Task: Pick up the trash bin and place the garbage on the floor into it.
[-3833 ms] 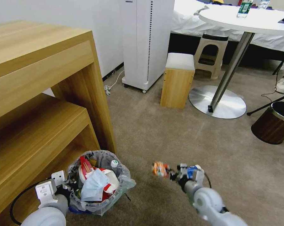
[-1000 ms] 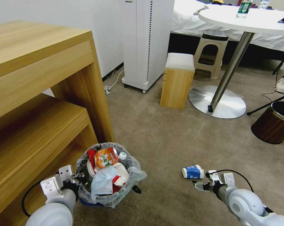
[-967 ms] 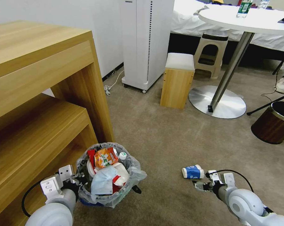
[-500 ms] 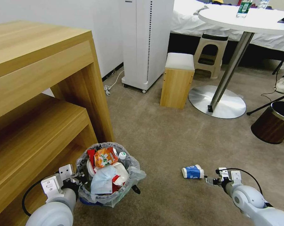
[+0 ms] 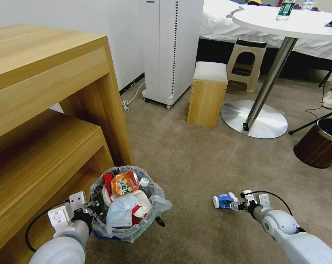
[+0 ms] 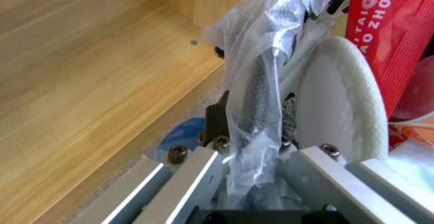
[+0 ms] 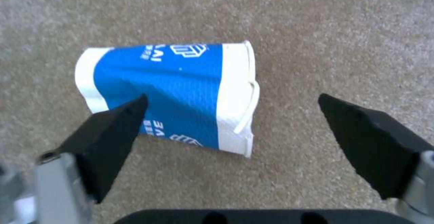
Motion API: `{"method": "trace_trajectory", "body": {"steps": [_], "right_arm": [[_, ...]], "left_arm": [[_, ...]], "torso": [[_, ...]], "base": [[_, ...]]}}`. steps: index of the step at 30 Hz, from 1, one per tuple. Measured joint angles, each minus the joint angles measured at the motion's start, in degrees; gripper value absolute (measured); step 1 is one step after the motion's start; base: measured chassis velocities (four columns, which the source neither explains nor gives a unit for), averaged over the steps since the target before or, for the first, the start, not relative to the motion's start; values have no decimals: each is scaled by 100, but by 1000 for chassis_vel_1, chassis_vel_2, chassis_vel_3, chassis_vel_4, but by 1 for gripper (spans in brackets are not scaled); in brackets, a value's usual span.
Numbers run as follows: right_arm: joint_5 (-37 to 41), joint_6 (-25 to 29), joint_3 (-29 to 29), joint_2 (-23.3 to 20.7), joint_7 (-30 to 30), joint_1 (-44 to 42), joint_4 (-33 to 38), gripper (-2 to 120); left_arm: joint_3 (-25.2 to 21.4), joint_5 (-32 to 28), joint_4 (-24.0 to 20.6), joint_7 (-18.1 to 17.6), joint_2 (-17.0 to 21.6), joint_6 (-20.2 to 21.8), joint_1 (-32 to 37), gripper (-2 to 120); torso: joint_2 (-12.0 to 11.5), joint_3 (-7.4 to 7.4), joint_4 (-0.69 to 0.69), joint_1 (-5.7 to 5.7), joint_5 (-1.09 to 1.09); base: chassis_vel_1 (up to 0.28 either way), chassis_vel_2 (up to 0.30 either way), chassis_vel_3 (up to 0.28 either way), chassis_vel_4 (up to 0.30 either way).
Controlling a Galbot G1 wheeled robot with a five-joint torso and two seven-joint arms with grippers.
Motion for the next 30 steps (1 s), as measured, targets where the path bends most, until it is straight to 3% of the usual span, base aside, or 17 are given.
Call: {"method": "trace_trajectory", "body": {"steps": [6,8,13,17,30], "right_arm": [[-201,-10,6,29,-33,19,-169,77],[-318,-6,11,57,-114,50,-275,64],[-409,30,16,110,-163,112,-400,51],[-440,69,13,163,-133,190,-427,31],[-441,96,-17,182,-98,244,-422,11]], "left_arm": [[25,5,-8,-12,-5,1,-5,0],[35,7,-19,-18,-5,4,-4,0],[37,11,-40,-24,0,10,13,0],[29,17,-75,-30,10,16,38,0],[30,85,-91,-33,-17,18,70,0]], "torso": [[0,0,0,0,0],[0,0,0,0,0],[0,0,0,0,0],[0,0,0,0,0],[0,0,0,0,0]], "base": [[0,0,0,0],[0,0,0,0],[0,0,0,0],[0,0,0,0],[0,0,0,0]]}}
